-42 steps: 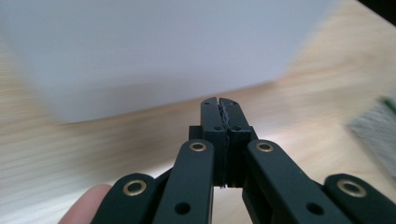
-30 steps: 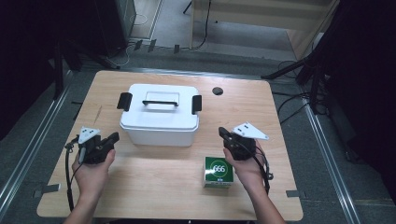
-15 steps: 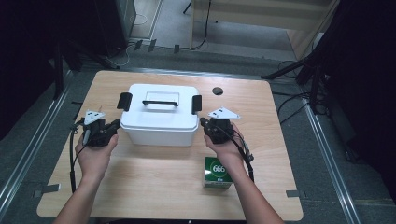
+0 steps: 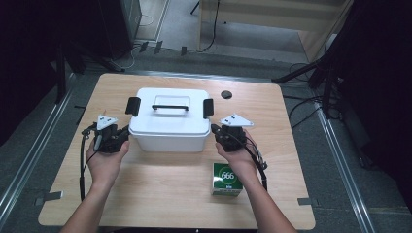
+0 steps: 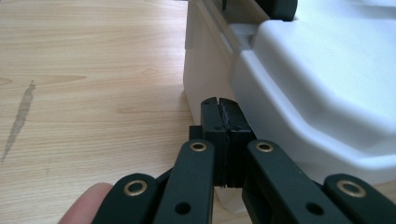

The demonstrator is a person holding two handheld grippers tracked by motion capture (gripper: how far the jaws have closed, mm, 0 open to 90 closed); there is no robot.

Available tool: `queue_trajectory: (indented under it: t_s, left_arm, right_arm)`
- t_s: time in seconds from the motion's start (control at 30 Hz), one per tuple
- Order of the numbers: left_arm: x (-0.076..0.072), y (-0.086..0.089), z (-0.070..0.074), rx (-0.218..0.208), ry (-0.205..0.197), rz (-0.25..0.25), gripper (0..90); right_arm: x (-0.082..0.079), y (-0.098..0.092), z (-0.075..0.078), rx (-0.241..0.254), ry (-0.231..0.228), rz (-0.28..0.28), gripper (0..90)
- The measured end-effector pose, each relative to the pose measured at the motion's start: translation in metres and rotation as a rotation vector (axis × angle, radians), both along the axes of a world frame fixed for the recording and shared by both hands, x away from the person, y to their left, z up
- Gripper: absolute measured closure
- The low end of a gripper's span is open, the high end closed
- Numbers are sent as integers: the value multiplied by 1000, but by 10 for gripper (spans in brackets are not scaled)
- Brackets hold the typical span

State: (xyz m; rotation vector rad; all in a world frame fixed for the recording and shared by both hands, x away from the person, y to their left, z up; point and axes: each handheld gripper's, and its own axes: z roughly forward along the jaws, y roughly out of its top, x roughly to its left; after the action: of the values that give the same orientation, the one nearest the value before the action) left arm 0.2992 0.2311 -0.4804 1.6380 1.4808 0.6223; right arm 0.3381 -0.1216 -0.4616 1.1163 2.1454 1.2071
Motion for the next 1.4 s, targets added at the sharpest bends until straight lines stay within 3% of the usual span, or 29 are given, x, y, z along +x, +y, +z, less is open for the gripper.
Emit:
queue_trajectory:
  t_s: [0.1, 0.2, 0.3, 0.4, 0.5, 0.53, 0.57, 0.63, 0.73, 0.97, 1.07, 1.3, 1.4]
  left_arm:
    - [-1, -1, 0, 2, -7, 12, 900]
    - [-6, 6, -2, -15, -28, 42, 771]
    - [-14, 14, -6, -12, -37, 50, 646]
    - [-24, 18, -12, 3, -35, 54, 479]
    - [-35, 22, -20, 16, -36, 78, 312]
    - [-35, 22, -20, 16, -36, 78, 264]
    - [-43, 24, -25, 22, -38, 96, 220]
    - [-49, 26, -30, 45, -39, 119, 111]
    - [-58, 30, -37, 69, -45, 148, 39]
    - [-70, 45, -55, 104, -23, 197, 0]
    - [-72, 49, -57, 136, -27, 213, 0]
    - [-72, 61, -67, 117, 0, 235, 0]
    - [-73, 57, -68, 146, -8, 205, 0]
  right_arm:
    - [-1, -4, -1, -4, -6, 1, 900]
    - [-2, -14, -1, 6, -16, -22, 861]
    - [-4, -27, -1, 24, -36, -32, 749]
    - [-7, -38, -1, -5, -65, -45, 575]
    - [-10, -47, 1, -27, -91, -8, 421]
    - [-10, -47, 1, -27, -91, -8, 421]
    - [-11, -51, 3, -49, -95, 8, 348]
    - [-11, -54, 6, -52, -91, 10, 285]
    - [-12, -58, 11, -55, -79, 35, 203]
    - [-16, -58, 21, -123, -73, 134, 80]
    - [-12, -60, 26, -148, -70, 162, 79]
    - [-3, -63, 38, -233, -43, 234, 107]
    - [2, -63, 45, -282, -29, 295, 118]
